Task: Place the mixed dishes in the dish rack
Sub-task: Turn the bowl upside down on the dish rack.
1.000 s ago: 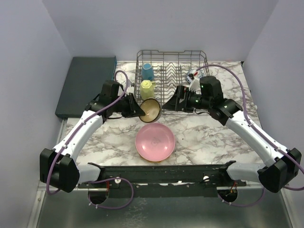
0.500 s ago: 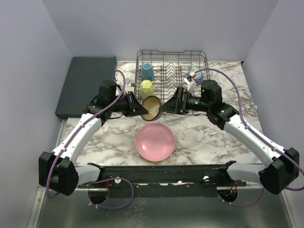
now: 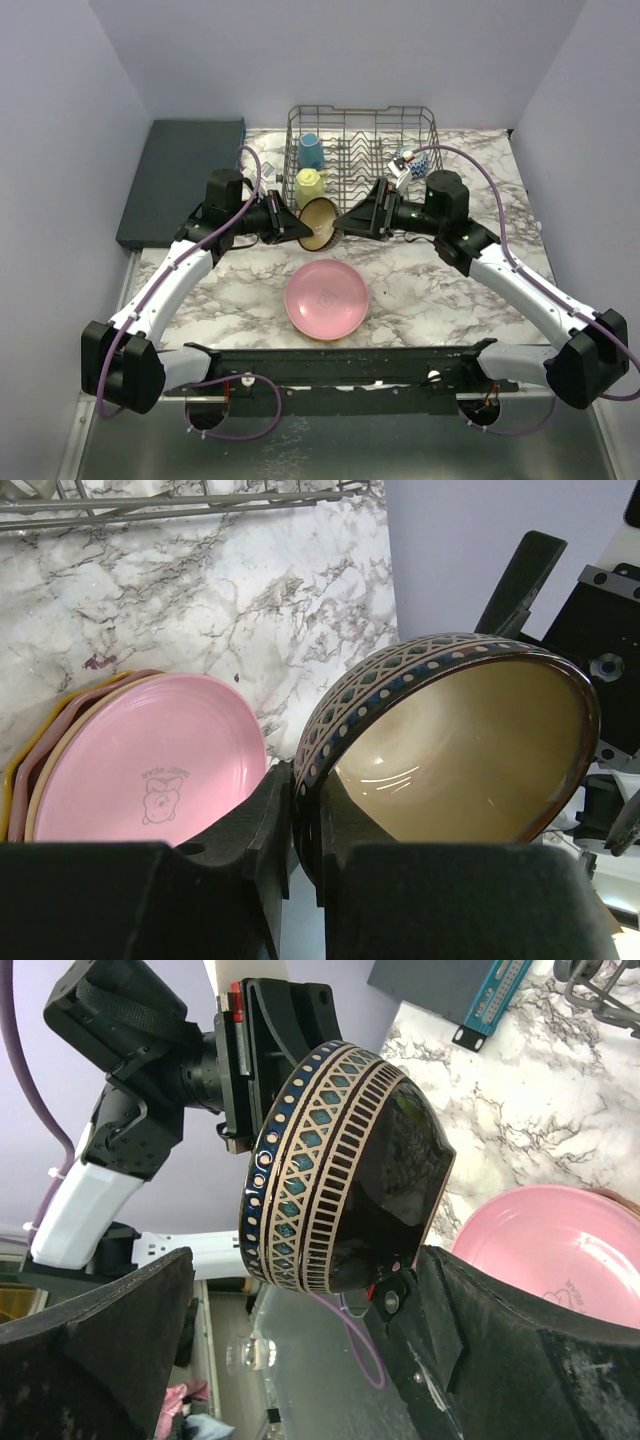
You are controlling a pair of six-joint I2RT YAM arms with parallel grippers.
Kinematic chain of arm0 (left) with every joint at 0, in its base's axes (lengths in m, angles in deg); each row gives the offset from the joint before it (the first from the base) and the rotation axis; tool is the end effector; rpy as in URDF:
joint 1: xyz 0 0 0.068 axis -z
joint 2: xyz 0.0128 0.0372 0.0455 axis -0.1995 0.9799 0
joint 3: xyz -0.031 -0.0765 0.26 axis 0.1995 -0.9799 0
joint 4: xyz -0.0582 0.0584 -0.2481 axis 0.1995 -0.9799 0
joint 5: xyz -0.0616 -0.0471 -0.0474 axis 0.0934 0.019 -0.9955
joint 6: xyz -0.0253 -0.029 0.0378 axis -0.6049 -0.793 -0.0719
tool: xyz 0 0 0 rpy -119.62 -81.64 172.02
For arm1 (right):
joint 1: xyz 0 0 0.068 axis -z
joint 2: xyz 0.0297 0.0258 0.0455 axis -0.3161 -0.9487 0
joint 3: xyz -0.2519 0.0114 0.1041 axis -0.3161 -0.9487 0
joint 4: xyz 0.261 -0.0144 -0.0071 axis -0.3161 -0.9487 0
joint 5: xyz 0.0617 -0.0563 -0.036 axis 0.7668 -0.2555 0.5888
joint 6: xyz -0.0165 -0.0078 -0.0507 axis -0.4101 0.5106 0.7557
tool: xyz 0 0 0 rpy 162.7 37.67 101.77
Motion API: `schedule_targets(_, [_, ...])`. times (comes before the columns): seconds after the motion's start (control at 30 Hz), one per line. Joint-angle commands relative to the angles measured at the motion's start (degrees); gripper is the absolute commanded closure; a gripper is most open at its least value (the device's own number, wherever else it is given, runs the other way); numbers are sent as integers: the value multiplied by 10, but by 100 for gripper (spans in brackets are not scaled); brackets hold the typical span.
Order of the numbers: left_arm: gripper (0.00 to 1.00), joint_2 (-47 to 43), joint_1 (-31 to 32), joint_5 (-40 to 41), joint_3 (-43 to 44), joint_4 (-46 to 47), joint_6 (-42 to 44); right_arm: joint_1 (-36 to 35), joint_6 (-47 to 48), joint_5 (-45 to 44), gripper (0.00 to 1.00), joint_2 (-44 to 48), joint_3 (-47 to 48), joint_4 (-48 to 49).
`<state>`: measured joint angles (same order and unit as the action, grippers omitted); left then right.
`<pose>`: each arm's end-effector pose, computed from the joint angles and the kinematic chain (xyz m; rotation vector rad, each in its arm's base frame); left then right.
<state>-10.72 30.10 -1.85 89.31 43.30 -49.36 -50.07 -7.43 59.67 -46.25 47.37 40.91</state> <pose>0.2430 -0.1072 0.3072 -0.0428 2.2997 -1.4198 0.2260 0.1655 0.3376 -0.1648 2.0592 1.6122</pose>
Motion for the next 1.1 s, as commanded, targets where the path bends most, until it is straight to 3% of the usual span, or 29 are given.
schedule_targets(0.0, [100,-27,-5,-36,2,51,-17,2,-16,12,0,-1,-2,31])
schedule_targets(0.63, [100,-29,-5,-41,-3,65,-26,2,-55,29,0,-21,0,73])
schedule_targets(1.07, [100,-35,-5,-28,-16,66,-18,1,-67,18,13,-20,1,76])
